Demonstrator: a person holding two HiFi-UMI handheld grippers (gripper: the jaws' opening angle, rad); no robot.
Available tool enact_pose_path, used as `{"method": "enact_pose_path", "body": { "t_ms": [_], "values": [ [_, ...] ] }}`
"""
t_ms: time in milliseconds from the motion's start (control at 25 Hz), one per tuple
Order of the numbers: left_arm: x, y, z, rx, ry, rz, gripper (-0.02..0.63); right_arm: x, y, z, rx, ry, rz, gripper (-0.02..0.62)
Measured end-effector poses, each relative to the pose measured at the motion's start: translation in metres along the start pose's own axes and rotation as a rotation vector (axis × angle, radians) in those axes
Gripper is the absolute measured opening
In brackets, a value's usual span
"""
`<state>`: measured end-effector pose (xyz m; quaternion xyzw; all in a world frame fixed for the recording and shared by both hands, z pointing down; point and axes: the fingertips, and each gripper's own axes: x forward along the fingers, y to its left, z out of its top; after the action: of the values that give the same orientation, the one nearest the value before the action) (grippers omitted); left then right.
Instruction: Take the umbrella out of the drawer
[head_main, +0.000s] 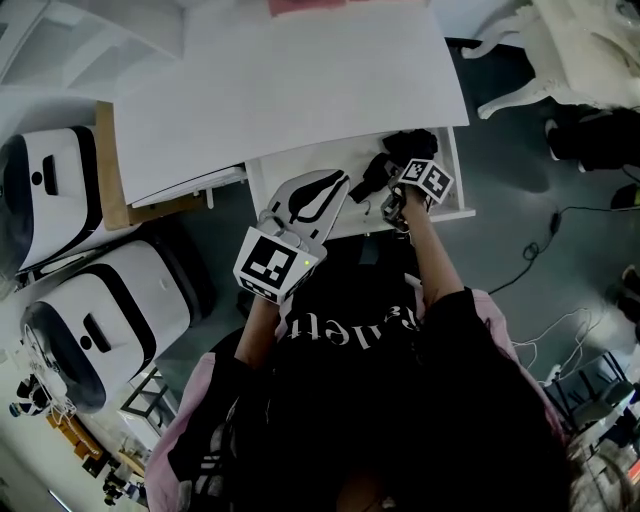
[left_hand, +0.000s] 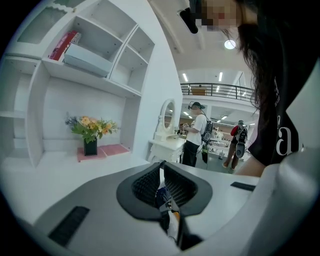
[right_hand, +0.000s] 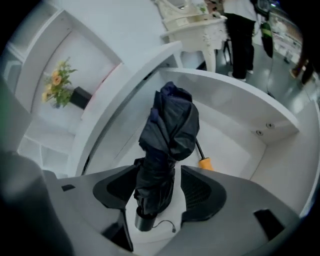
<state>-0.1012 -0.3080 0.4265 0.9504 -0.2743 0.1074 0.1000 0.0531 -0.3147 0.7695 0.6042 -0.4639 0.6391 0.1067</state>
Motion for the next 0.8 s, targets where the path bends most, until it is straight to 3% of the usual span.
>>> {"method": "enact_pose_path", "body": {
  "t_ms": [160, 560, 800],
  "values": [
    [-0.002, 0.009, -0.009, 0.002, 0.022, -0.007, 0.018, 0.015, -0.007, 0.006, 0.147, -0.034, -0.029, 0.268],
    [-0.007, 0.030, -0.027, 0.012, 0.077, -0.018, 0.018, 0.053, 0.009, 0.009, 0.216, -0.005, -0.026, 0.281],
    [-0.006, 0.035, -0.034, 0.021, 0.102, 0.005, 0.018, 0.058, 0.009, 0.013, 0.207, -0.071, -0.084, 0.284]
  ]
}}
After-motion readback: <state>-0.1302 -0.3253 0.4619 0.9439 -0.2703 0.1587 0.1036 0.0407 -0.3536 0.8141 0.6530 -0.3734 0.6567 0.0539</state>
